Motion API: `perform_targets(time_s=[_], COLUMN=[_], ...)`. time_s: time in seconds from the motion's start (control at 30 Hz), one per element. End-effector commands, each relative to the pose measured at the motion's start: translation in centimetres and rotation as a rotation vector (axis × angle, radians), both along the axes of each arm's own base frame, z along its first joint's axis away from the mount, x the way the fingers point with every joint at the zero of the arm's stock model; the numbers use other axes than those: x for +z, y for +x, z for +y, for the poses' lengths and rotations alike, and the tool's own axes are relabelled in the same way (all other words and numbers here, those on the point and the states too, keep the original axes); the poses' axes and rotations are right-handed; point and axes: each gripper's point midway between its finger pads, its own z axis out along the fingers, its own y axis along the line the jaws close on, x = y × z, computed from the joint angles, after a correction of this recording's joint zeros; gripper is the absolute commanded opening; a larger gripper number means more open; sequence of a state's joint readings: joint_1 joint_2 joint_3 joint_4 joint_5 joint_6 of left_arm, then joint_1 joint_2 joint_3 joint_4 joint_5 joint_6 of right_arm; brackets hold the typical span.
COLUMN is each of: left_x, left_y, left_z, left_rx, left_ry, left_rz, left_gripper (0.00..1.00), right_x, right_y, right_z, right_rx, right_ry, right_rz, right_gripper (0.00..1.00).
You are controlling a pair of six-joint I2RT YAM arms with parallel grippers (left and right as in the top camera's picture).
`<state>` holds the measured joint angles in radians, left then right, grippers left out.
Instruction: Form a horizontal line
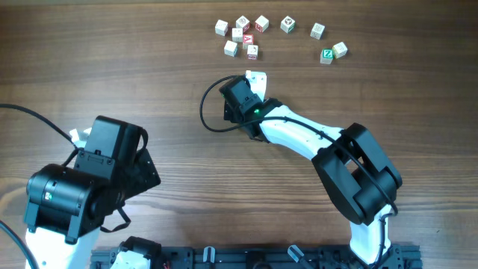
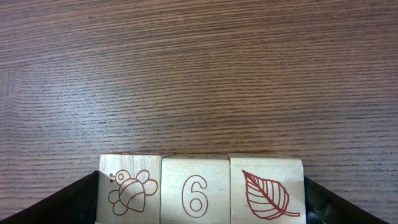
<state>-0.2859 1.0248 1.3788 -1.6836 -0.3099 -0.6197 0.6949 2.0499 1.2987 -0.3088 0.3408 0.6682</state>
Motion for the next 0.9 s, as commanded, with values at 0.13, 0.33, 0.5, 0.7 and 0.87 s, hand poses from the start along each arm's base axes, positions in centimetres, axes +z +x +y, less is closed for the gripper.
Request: perform_targets(time_s=[0.13,0.33,0.5,0.7,0.87], left_x=[-0.02,-0.02,-0.02,-0.02,-0.02], left_y=[0.05,0.05,0.05,0.05,0.05], left_z=[0.33,0.33,0.33,0.33,0.33], left_rx=[0.025,0.024,0.024,0.024,0.024], left_ry=[0.012,0.012,0.012,0.012,0.012], left_rz=[-0.003,-0.003,-0.003,-0.003,-0.003], left_gripper=[1.0,1.0,1.0,1.0,1.0], right_x=[-0.63,-0.66,-0.65,-0.61,-0.55], right_y=[0.14,0.02,0.02,0.1,0.21], right_z=[0.17,0.87,0.94,0.84,0.62], right_rx=[0.013,0.032,0.045,0.052,0.044], right_ry=[-0.007,0.026,0.023,0.01,0.0], right_rz=[0.011,0.022,0.022,0.016,0.009], right_gripper=[0.93,0.93,0.93,0.93,0.93])
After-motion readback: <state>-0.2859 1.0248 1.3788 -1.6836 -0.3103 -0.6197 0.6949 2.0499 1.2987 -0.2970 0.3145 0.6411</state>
